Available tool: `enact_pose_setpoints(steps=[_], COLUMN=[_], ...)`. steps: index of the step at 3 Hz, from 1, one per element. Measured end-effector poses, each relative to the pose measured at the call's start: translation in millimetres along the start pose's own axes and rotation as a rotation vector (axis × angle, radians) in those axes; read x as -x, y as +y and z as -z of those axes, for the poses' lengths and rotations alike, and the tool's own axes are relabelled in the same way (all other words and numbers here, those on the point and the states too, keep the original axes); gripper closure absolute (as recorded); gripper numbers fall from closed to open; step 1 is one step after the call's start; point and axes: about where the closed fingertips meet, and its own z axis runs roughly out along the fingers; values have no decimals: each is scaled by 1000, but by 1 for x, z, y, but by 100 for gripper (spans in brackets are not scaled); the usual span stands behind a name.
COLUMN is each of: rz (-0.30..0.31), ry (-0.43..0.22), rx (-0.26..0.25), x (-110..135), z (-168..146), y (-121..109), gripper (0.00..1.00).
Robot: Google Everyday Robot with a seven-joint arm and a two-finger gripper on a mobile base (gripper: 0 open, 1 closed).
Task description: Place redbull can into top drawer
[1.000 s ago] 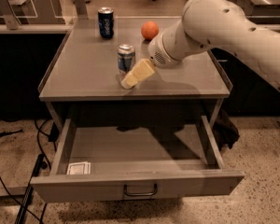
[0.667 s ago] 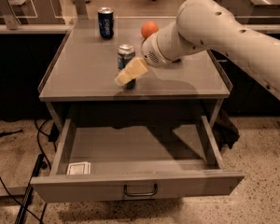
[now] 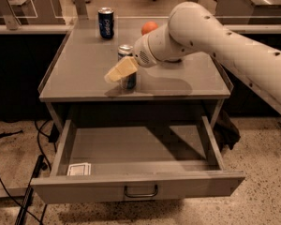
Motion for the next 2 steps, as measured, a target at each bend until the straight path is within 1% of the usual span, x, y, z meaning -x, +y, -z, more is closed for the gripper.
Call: enact_pose_setpoints(steps=[1,2], rz=[0,0], ry=[0,0], rx=[0,0], x=[0,0], z=[0,0], y=[0,0], gripper=[19,42])
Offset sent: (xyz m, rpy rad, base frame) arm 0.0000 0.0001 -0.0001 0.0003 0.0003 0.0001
